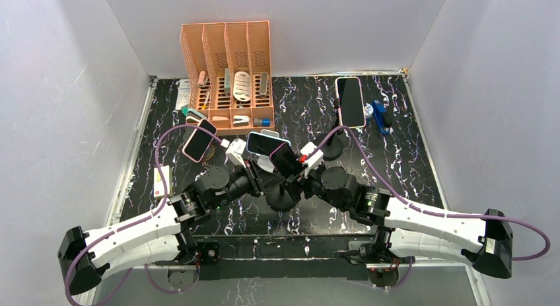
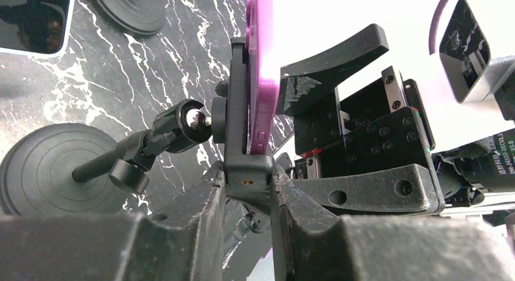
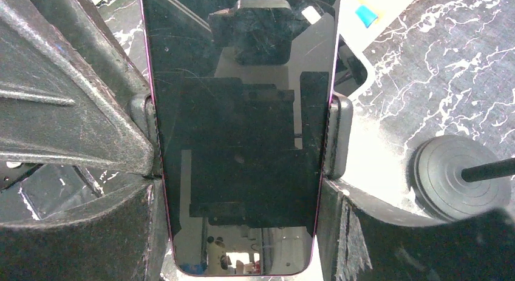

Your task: Remove the phone from the phone stand

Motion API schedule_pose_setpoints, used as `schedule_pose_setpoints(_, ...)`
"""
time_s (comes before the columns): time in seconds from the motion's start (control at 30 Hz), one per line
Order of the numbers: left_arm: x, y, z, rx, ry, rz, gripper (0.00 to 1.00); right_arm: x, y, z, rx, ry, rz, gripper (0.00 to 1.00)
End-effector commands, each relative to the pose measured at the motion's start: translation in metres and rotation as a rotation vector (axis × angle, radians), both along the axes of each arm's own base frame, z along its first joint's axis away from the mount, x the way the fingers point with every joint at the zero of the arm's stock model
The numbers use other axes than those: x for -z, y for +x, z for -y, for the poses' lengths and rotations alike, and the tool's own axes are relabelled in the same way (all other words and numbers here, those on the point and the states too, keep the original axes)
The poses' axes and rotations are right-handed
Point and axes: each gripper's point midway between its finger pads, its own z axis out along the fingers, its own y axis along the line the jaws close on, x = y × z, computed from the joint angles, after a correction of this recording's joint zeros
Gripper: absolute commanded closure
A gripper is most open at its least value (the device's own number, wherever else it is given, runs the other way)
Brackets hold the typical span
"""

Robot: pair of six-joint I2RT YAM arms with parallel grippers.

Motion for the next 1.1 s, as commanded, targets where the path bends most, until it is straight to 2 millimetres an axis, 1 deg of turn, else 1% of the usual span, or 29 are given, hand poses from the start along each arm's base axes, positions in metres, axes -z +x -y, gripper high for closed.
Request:
schedule_pose_setpoints(0.0, -0.008, 0.001, -0.001, 0.000, -0.012, 0.030, 0.90, -0.017, 0.002, -0.003, 0.015, 0.041, 0.005, 0.51)
schedule_pose_setpoints(0.07, -0.004, 0.001, -0.005, -0.011, -0.001, 0.030, 1.00, -0.016, 0.004, 0.002, 0.044, 0.041, 0.002, 0.54)
schedule_pose_setpoints(0.13, 0.001, 0.001, -0.008, -0.020, 0.008, 0.024, 1.00, -0.016, 0.008, 0.007, 0.086, 0.051, -0.003, 0.62)
schedule_pose_setpoints(0.23, 0.003, 0.000, -0.014, -0.036, -0.001, 0.020, 1.00, -0.006, 0.016, 0.023, 0.175, 0.008, -0.017, 0.81)
schedule_pose_setpoints(0.3, 0.002, -0.001, -0.018, -0.044, -0.007, 0.022, 1.00, -0.001, 0.020, 0.031, 0.227, -0.024, -0.027, 0.99)
schedule_pose_setpoints(0.57, 0.000, -0.003, -0.024, -0.044, 0.024, 0.038, 1.00, 0.015, 0.027, 0.047, 0.307, -0.101, -0.069, 0.99)
schedule_pose_setpoints(0.7, 0.003, -0.002, -0.028, -0.051, 0.045, 0.043, 1.00, 0.026, 0.032, 0.062, 0.349, -0.127, -0.108, 0.99)
schedule_pose_setpoints(0.83, 0.011, -0.001, -0.034, -0.063, 0.093, 0.045, 1.00, 0.029, 0.038, 0.075, 0.387, -0.146, -0.126, 0.99)
schedule_pose_setpoints(1.07, 0.014, -0.003, -0.037, -0.061, 0.108, 0.054, 1.00, 0.032, 0.040, 0.077, 0.406, -0.185, -0.134, 0.99)
